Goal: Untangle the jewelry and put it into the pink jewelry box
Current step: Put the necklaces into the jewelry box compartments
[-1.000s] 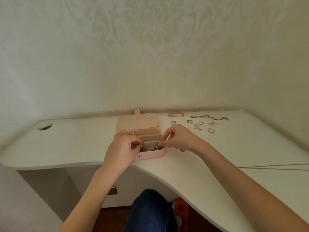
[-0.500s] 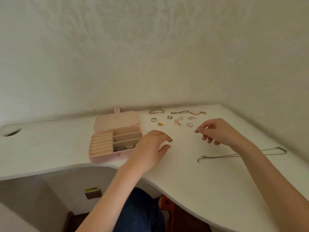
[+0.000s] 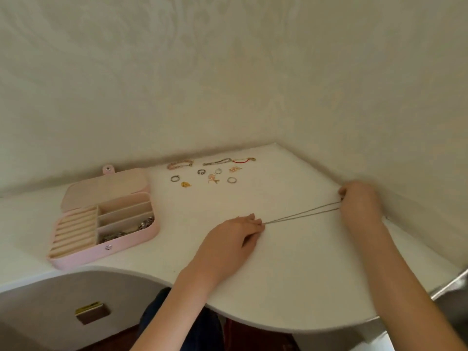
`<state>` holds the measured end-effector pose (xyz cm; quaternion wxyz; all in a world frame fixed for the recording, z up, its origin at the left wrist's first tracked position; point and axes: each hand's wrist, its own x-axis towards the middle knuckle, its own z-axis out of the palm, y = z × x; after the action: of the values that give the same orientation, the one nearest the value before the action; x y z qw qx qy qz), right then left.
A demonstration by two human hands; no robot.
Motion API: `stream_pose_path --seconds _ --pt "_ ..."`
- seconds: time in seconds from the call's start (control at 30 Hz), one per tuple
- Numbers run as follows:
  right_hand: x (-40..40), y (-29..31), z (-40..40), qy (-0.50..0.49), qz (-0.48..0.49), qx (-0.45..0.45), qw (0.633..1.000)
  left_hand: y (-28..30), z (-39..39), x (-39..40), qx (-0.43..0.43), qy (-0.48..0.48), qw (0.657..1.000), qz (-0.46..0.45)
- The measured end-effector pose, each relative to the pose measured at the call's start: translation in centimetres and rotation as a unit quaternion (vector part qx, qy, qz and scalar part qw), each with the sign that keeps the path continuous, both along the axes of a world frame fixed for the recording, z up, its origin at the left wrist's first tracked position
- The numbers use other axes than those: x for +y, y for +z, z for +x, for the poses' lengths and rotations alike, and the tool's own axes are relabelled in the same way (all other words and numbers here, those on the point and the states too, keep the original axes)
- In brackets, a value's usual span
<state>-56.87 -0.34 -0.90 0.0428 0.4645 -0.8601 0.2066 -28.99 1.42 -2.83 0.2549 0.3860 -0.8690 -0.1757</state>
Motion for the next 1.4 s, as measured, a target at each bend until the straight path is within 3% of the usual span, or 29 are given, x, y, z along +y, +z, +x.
stream_pose_path --seconds 0.23,0.33,0.4,0.5,0.57,0.67,0.8,0.93,1.03,1.1,1.4 --pt "-0.1 -0.5 0.2 0.035 -0.050 -0.015 0.998 -0.1 0.2 0.0 0.001 0.031 1.000 -0.003" --pt "-0.3 -0.6 0.7 0.087 -0.109 -0.061 0.988 -0.2 0.2 0.0 0.014 0.045 0.999 -0.005" --pt "-0.3 0.0 2.1 0.164 -0.156 -0.132 0.965 0.1 0.1 -0.2 0.039 0.055 0.998 -0.002" --pt "0.5 2.6 6.1 0.335 -0.138 -0.256 0.896 1.6 -0.2 -0.4 0.124 0.053 0.990 0.049" --pt "1.0 5.0 9.1 0.426 -0.113 -0.260 0.859 3.1 -0.6 -0.6 0.180 0.014 0.976 0.122" --pt "0.5 8.1 12.5 0.487 -0.122 -0.251 0.828 4.9 -0.7 -0.7 0.283 -0.034 0.932 0.224" --pt "-3.2 9.6 15.5 0.482 -0.121 -0.104 0.862 5.1 2.3 -1.2 0.345 0.008 0.918 0.197" --pt "-7.3 8.8 17.9 0.460 -0.095 0.000 0.883 5.1 7.8 -1.2 0.295 0.096 0.937 0.161" --pt "-9.4 8.5 20.2 0.437 -0.137 0.031 0.889 5.3 11.7 -0.8 0.252 0.138 0.945 0.156" --pt "-10.2 8.7 21.6 0.425 -0.173 0.034 0.888 5.7 13.6 -0.7 0.259 0.154 0.940 0.161" --pt "-10.8 11.1 27.3 0.444 -0.263 -0.127 0.847 6.9 19.4 -0.5 0.242 0.206 0.928 0.196"
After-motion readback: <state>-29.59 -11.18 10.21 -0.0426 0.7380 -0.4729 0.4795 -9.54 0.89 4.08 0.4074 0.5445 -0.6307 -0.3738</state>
